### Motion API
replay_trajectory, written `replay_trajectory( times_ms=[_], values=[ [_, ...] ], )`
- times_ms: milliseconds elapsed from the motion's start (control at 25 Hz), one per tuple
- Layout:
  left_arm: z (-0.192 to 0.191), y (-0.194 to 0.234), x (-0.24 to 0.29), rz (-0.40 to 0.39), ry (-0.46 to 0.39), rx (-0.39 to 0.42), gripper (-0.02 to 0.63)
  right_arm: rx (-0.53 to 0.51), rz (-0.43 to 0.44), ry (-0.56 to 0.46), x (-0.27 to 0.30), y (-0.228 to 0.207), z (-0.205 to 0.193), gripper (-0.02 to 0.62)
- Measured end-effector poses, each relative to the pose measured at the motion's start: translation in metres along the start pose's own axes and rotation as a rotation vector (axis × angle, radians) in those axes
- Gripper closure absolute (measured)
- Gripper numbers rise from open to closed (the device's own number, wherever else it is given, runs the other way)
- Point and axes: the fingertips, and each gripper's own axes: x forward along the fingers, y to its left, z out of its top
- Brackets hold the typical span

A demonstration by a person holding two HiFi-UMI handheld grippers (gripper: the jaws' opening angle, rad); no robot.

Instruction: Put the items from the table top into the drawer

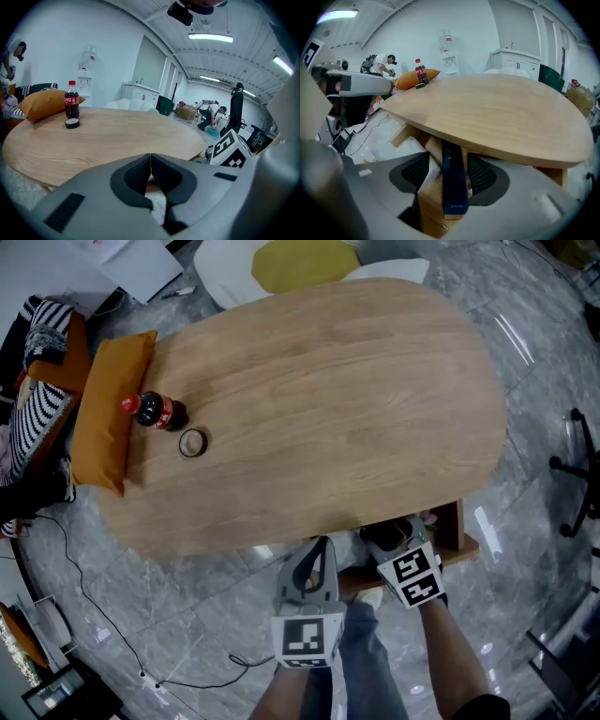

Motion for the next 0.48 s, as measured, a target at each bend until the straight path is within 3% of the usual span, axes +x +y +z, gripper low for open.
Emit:
replay_trajectory(
  times_ms=[480],
  values=[
    [0.034,-0.019,-0.019,-0.037,-0.046,0.013,0.595,0.051,-0.019,-0.057,-0.066,0.022,0.029,0.342]
  ],
)
